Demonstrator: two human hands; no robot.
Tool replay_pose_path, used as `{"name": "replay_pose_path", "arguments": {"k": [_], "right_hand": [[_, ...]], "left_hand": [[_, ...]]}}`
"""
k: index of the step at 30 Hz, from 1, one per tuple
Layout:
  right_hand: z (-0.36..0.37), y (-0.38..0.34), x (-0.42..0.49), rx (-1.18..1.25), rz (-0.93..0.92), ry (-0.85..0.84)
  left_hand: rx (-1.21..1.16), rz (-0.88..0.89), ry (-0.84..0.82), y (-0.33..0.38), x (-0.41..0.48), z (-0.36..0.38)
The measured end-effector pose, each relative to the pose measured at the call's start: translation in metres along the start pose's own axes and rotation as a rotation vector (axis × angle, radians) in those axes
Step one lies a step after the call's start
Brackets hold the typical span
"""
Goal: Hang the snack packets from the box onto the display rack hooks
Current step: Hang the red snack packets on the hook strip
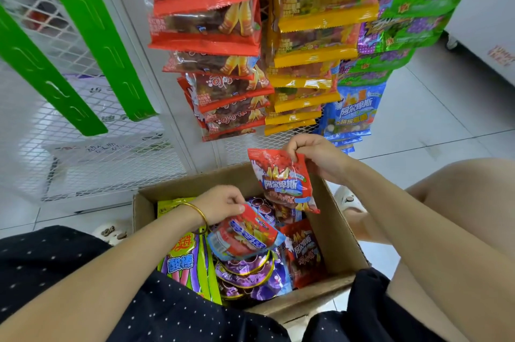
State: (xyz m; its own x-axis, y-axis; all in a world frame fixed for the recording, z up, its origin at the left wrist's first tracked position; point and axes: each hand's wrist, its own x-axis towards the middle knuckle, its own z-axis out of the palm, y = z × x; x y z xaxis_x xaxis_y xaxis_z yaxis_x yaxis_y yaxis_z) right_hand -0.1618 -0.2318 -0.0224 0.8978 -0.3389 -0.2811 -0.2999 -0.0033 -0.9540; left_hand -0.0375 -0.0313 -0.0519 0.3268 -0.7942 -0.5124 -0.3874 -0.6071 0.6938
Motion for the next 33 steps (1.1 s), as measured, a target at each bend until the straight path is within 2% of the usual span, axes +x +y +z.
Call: {"name": "replay_pose_path", "arguments": {"k": [2, 6, 12, 16, 19, 22, 24, 29, 33], "right_hand": [[0.003, -0.004, -0.001, 0.002, -0.002, -0.048], [0.013, -0.011, -0.004, 0.032, -0.023, -0.147], [0.019, -0.031, -0.008, 0.138, -0.015, -0.145], [0.024, -0.053, -0.016, -0.258, -0.213, -0.043], [0.031, -0.089, -0.027, -0.318, -0.381, 0.026], [0.032, -0.140, -0.039, -0.423, -0.518, 0.091], [0.033, -0.178, -0.048, -0.522, -0.604, 0.120], [0.030, -0.265, -0.064, -0.592, -0.821, 0.273], [0.023, -0.323, -0.059, -0.493, -0.893, 0.362]], "left_hand": [[-0.034, -0.020, -0.034, 0.004, -0.001, -0.001], [-0.358, 0.067, 0.155, 0.021, -0.003, -0.014], [-0.355, 0.189, 0.423, 0.036, -0.015, -0.024], [-0.360, 0.213, 0.481, 0.049, -0.031, -0.043], [-0.345, 0.255, 0.458, 0.067, -0.052, -0.068], [-0.166, 0.377, 0.489, 0.102, -0.087, -0.107], [-0.017, 0.478, 0.639, 0.133, -0.114, -0.137], [0.002, 0.701, 1.090, 0.215, -0.143, -0.211], [0.055, 0.721, 1.233, 0.270, -0.137, -0.268]]}}
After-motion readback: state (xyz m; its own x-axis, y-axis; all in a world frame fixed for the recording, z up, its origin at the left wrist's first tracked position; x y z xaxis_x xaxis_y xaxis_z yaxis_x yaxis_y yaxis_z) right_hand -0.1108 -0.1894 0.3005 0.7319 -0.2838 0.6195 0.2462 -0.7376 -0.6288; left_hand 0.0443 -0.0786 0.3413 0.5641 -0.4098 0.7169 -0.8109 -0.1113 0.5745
